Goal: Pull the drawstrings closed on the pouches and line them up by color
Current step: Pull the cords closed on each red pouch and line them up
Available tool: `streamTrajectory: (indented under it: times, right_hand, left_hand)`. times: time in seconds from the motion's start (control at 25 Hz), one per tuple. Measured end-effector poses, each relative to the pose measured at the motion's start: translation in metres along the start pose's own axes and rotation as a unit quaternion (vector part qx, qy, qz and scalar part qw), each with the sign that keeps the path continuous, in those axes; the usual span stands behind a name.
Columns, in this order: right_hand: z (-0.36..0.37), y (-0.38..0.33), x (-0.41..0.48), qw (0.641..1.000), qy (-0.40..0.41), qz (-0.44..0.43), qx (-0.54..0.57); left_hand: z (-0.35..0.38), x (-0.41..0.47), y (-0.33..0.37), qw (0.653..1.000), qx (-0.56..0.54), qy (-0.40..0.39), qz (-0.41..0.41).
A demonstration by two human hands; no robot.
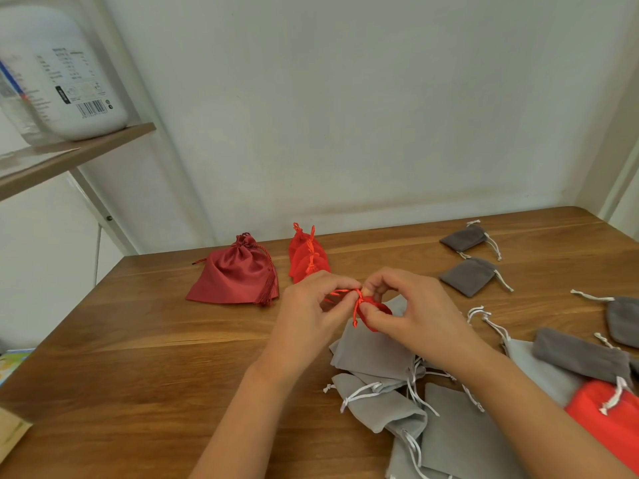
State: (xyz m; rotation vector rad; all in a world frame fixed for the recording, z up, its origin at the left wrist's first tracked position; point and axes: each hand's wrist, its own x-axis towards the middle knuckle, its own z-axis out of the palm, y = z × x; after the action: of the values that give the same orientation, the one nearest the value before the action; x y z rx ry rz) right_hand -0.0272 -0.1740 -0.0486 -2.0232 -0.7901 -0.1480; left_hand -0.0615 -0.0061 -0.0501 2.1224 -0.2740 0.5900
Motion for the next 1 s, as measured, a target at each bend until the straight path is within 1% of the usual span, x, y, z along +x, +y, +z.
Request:
streamTrajectory:
  times: [0.08,0.12,0.16,0.24,0.28,0.4,0.52,0.64,0.76,0.8,0.88,1.0]
  right_hand:
    - [-0.003,0.0,0.002,0.998,0.013,0.01,0.053]
    - [-0.004,0.0,0.003,0.994,0.023,0.025,0.101]
    - [-0.005,0.0,0.004,0.985,0.029,0.044,0.165]
    - [-0.005,-0.002,0.006,0.953,0.032,0.081,0.291]
    - [-0.005,-0.002,0.006,0.938,0.027,0.095,0.331]
    - [-0.007,-0.002,0.007,0.918,0.018,0.128,0.375]
    - [-0.011,-0.002,0.006,0.921,0.013,0.134,0.365]
    - [-0.007,-0.002,0.005,0.944,0.032,0.116,0.307]
    - [-0.003,-0.003,0.006,0.958,0.062,0.103,0.26]
    - [-0.005,-0.002,0.007,0.962,0.073,0.101,0.243]
    - [-0.01,0.001,0.007,0.973,0.098,0.094,0.189]
    - [-0.017,0.007,0.007,0.988,0.108,0.067,0.093]
  left_hand:
    - [0.002,-0.001,-0.001,1.0,0.002,0.022,0.008]
    - [0.003,-0.001,-0.001,0.999,-0.006,0.03,0.011]
    - [0.004,-0.001,0.0,0.999,-0.01,0.037,0.019]
    - [0.004,-0.002,0.0,0.998,-0.001,0.046,0.046]
    - [0.004,-0.002,0.0,0.997,0.007,0.049,0.059]
    - [0.005,-0.002,-0.002,0.992,0.04,0.062,0.101]
    - [0.005,-0.003,-0.004,0.988,0.059,0.082,0.117]
    - [0.006,-0.001,-0.004,0.986,0.061,0.098,0.117]
    - [0.006,0.0,-0.003,0.988,0.059,0.083,0.116]
    - [0.006,0.0,-0.002,0.99,0.06,0.074,0.103]
    - [0.005,0.0,0.002,0.996,0.049,0.042,0.054]
    - [0.007,-0.003,0.01,0.999,-0.015,-0.022,-0.019]
